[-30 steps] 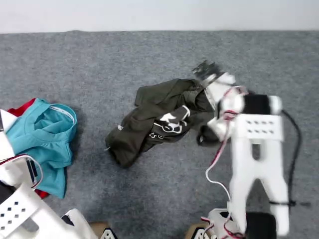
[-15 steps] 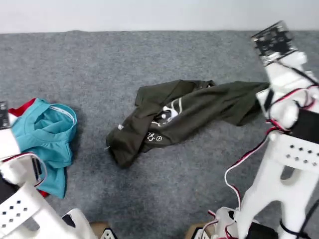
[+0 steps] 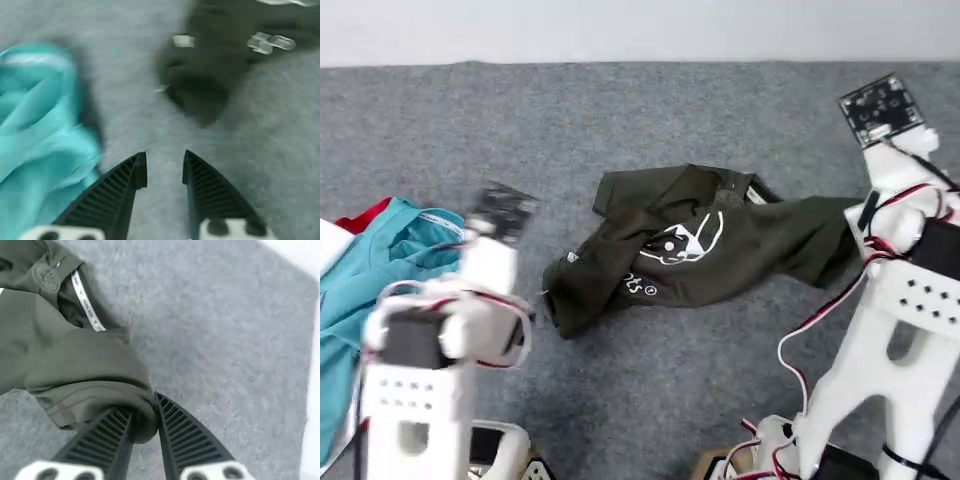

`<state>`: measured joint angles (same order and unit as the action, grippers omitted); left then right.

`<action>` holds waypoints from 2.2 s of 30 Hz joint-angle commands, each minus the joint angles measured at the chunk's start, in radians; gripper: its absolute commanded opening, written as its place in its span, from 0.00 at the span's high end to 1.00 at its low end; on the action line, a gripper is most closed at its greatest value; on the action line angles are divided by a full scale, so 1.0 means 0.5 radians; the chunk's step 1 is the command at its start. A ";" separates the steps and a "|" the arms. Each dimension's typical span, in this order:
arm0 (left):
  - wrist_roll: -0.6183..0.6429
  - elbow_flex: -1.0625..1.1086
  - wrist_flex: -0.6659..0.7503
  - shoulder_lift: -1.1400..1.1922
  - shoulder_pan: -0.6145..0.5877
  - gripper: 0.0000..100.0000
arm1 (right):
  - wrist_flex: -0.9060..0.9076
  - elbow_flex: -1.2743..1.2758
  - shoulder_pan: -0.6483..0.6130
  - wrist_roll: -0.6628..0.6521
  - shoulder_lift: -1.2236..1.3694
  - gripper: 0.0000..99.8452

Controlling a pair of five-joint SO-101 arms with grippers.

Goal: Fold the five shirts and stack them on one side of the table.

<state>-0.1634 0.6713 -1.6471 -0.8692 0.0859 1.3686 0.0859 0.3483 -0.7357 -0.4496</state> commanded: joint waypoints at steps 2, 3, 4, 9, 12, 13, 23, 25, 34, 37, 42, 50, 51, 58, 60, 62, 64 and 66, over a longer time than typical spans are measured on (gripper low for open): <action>0.018 0.094 0.236 0.334 0.160 0.82 | 0.081 -0.003 0.023 0.104 -0.066 0.99; 0.018 0.091 0.285 0.430 0.166 0.81 | 0.109 0.000 0.023 0.132 -0.066 0.99; 0.018 0.075 0.331 0.525 0.169 0.81 | 0.133 0.000 0.023 0.144 -0.066 0.99; 0.015 -0.044 0.457 0.908 0.206 0.81 | 0.213 0.000 0.026 0.150 -0.066 0.99; 0.015 -0.081 0.457 1.092 0.310 0.79 | 0.247 0.000 0.026 0.150 -0.066 0.99; 0.015 -0.084 0.460 1.145 0.356 0.79 | 0.247 0.000 0.038 0.153 -0.066 0.99; 0.117 -0.130 0.887 1.562 0.313 0.88 | 0.241 0.000 0.229 0.141 -0.066 0.99; 0.120 -0.176 0.924 1.620 0.258 0.92 | 0.241 0.000 0.262 0.141 -0.066 0.99; 0.110 -0.646 0.546 1.617 0.123 1.00 | 0.229 -0.009 0.358 0.098 -0.069 0.99; 0.110 -0.956 0.359 1.424 0.040 1.00 | 0.226 -0.009 0.394 0.043 -0.069 0.99; 0.110 -1.321 0.209 1.138 -0.163 1.00 | 0.222 -0.055 0.465 0.040 -0.069 0.99; 0.107 -1.493 0.190 0.770 -0.338 1.00 | 0.222 -0.356 0.508 0.043 -0.069 0.99; 0.107 -1.514 0.221 0.718 -0.338 1.00 | 0.229 -0.399 0.508 0.043 -0.069 0.99; 0.110 -1.554 0.405 0.577 -0.334 1.00 | 0.244 -0.494 0.446 0.040 -0.069 0.99; 0.110 -1.554 0.390 0.654 -0.334 1.00 | 0.244 -0.448 0.394 0.040 -0.069 0.99; 0.110 -1.551 0.390 0.776 -0.334 1.00 | 0.241 -0.387 0.321 0.040 -0.066 0.99; 0.107 -1.551 0.399 0.942 -0.334 1.00 | 0.216 -0.295 0.244 0.040 -0.048 0.99; 0.058 -1.551 0.445 1.145 -0.334 1.00 | 0.130 -0.157 0.167 0.046 -0.044 0.99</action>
<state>-0.1158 -0.0790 -1.4707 -0.4074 -0.0721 1.4807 -0.0414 0.4849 -0.7035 -0.4496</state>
